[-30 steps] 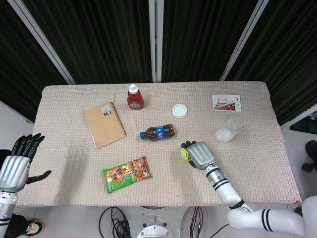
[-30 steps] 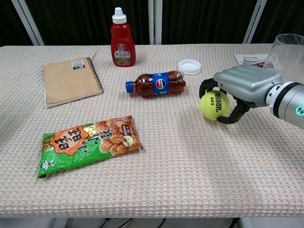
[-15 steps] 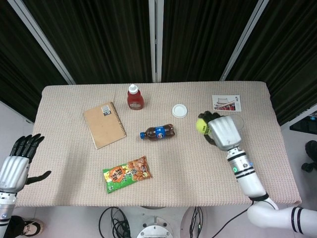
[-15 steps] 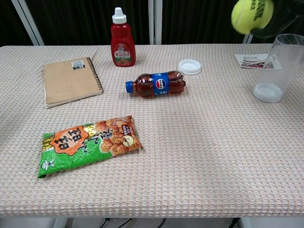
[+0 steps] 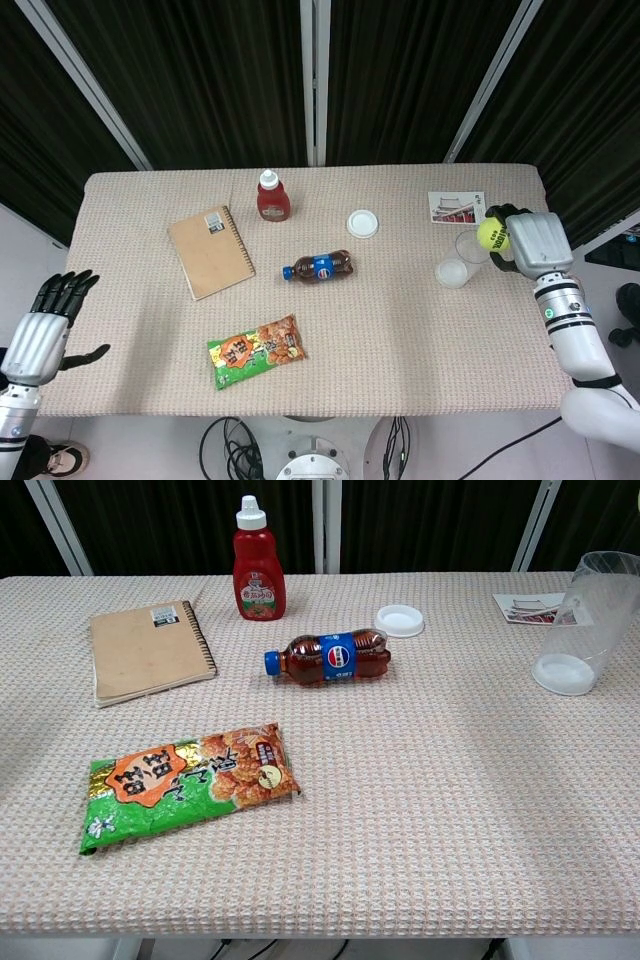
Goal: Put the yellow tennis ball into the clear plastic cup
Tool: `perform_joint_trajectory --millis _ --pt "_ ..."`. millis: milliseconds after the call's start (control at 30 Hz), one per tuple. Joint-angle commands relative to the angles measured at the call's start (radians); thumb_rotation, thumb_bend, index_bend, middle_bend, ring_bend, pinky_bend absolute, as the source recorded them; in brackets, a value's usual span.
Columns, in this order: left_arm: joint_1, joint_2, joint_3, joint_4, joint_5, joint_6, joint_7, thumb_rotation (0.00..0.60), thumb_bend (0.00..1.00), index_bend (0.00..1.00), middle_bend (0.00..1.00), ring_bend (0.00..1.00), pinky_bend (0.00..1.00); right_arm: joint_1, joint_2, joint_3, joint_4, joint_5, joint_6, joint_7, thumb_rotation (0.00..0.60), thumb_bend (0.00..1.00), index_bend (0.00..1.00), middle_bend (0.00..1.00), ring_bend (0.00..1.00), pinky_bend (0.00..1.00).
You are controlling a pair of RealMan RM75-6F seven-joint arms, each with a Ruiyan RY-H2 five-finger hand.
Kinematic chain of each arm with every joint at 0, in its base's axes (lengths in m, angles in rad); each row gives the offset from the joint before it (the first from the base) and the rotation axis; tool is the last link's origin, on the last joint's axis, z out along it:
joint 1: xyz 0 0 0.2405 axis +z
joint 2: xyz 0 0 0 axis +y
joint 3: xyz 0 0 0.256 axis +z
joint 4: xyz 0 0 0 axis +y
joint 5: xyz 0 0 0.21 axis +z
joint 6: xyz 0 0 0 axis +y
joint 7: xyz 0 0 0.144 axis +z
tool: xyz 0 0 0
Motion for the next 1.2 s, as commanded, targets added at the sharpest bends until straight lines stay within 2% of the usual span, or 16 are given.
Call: perform_joint_trajectory --millis 33,267,433,533,667,800,867,1200 --pt "-0.002 0.001 -0.001 -0.007 -0.001 -0.001 0.007 0.6 0.1 0.07 0.03 0.0 0.0 0.006 -0.022 -0.018 0.026 -0.008 -0.012 0.014 0.6 0.33 0.6 0.5 0.51 0.71" --pt "0.002 0.003 0.0 -0.006 -0.015 -0.006 0.008 0.6 0.1 0.07 0.03 0.0 0.0 0.02 -0.076 -0.036 0.078 -0.044 -0.004 0.045 0.6 0.33 0.58 0.48 0.51 0.71" --pt "0.0 0.0 -0.002 -0.001 -0.02 -0.009 0.002 0.6 0.1 0.07 0.03 0.0 0.0 0.026 -0.078 -0.047 0.09 -0.039 -0.016 0.053 0.6 0.3 0.51 0.44 0.51 0.68" --pt "-0.002 -0.001 -0.001 0.003 -0.021 -0.016 0.002 0.6 0.1 0.07 0.03 0.0 0.0 0.028 -0.07 -0.052 0.087 -0.037 -0.024 0.064 0.6 0.23 0.42 0.42 0.49 0.65" --pt "-0.003 -0.001 -0.001 0.004 -0.022 -0.015 -0.001 0.6 0.1 0.07 0.03 0.0 0.0 0.025 -0.059 -0.051 0.085 -0.042 -0.031 0.099 0.6 0.16 0.29 0.34 0.37 0.55" --pt "-0.002 0.002 -0.001 -0.001 -0.017 -0.009 -0.001 0.6 0.1 0.07 0.03 0.0 0.0 0.027 -0.057 -0.054 0.087 -0.058 -0.033 0.115 0.6 0.1 0.12 0.19 0.13 0.27" --pt "-0.001 0.004 -0.001 -0.005 -0.016 -0.007 -0.001 0.6 0.1 0.07 0.03 0.0 0.0 0.029 -0.054 -0.056 0.083 -0.059 -0.036 0.117 0.6 0.1 0.07 0.15 0.07 0.21" --pt "-0.001 0.01 -0.001 -0.011 -0.013 -0.003 -0.001 0.6 0.1 0.07 0.03 0.0 0.0 0.01 -0.031 -0.054 0.061 -0.086 0.01 0.156 0.6 0.1 0.04 0.12 0.03 0.17"
